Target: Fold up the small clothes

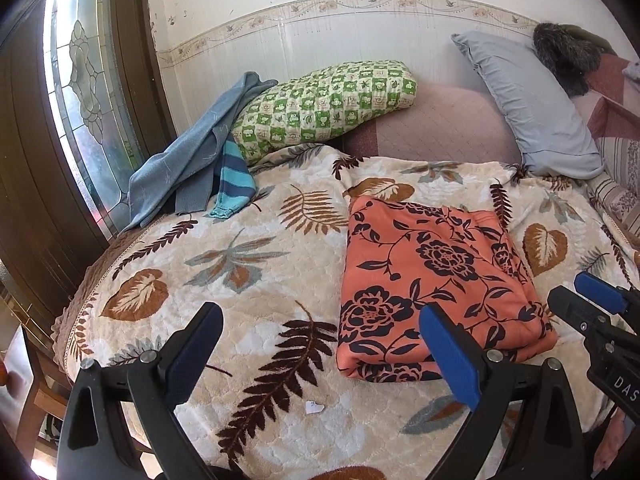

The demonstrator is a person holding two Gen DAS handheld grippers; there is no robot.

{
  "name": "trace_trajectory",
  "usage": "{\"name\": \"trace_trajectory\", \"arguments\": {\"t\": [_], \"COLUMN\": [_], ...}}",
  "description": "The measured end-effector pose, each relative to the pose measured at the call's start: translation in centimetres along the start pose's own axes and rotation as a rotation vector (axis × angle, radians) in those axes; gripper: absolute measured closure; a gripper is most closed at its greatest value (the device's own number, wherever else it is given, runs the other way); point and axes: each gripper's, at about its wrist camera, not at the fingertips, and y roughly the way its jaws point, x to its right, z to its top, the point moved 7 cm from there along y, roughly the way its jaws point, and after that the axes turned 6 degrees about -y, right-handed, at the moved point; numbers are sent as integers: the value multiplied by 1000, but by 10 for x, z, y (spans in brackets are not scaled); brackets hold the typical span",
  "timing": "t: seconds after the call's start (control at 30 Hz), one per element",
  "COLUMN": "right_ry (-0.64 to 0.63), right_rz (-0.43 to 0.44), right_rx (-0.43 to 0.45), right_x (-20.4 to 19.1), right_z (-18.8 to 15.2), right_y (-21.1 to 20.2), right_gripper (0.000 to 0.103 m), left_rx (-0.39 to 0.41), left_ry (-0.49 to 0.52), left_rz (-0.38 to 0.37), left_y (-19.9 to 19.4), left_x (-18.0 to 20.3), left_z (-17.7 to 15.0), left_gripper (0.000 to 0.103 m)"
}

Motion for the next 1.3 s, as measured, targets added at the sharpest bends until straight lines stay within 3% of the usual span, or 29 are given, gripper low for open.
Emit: {"name": "trace_trajectory", "arguments": {"t": [0.57, 1.3], "right_ry": [-21, -26], "right_rz": [-15, 4], "right_rx": [54, 53], "right_x": [-31, -49], "right_z": [5, 21], "right_y": [-52, -59], "right_gripper": [44, 44], "left_rx": [80, 53], "left_ry": [-21, -69], "left_rz": [-7, 1], "left_y": [-45, -38], "left_x": [-11, -33], "left_z": [24, 22], "left_gripper": [4, 4]}}
